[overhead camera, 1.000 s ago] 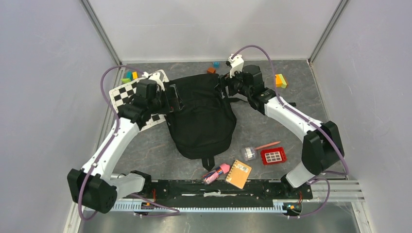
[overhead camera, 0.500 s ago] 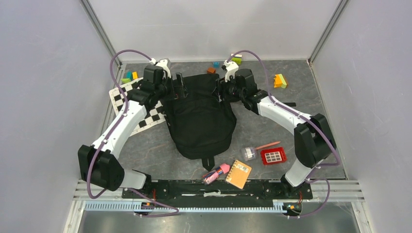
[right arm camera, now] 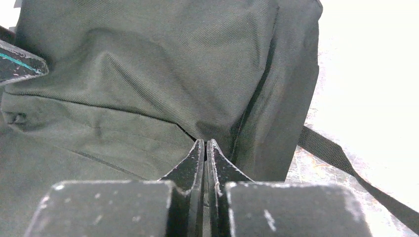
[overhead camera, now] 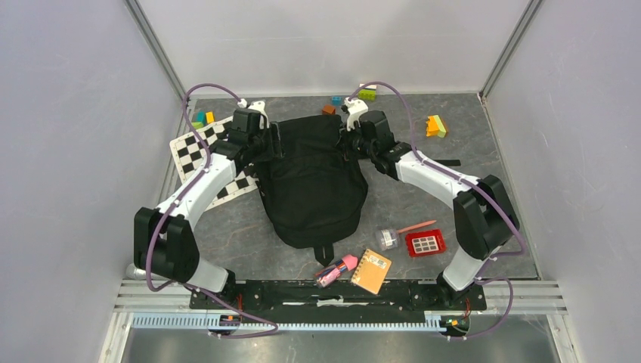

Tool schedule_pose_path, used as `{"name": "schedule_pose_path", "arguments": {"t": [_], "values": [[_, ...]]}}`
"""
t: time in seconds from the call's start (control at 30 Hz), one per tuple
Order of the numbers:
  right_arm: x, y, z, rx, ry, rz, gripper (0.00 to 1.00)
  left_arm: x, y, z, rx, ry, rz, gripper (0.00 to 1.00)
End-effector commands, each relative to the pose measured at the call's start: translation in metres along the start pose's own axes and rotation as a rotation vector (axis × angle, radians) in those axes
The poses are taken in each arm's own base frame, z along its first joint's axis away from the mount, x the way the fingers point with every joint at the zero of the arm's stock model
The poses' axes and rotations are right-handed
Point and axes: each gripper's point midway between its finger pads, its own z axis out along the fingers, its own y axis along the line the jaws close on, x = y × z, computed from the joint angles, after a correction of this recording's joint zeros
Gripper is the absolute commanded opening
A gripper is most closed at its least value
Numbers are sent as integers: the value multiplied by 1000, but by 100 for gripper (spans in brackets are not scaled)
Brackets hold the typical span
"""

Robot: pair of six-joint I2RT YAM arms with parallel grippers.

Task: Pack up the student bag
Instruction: Unzip the student bag at the center of the board.

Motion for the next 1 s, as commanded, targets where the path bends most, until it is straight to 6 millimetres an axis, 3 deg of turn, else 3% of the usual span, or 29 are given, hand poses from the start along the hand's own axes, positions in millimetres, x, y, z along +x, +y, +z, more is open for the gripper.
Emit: {"name": "schedule_pose_path", "arguments": {"t": [0.0,0.17,0.37,0.53,0.7,0.97], "values": [[-25,1,4,14,-67,-19,0,-8,5,9,-10,-38,45,59],[-25,14,8,-12,-69,-32,0,5,-2,20,35,9,26,35],[-27,46,16,-50,-79,-61,0,10,-10,22,83,31,3,9],[-30,75,32,-94,-86,-74,0,11,-15,21,110,31,-3,2],[-29,104,54,-148,-67,-92,0,10,-19,20,129,31,-7,2],[-43,157,62,-258,-100,-111,0,6,-23,15,149,16,-13,2]]}}
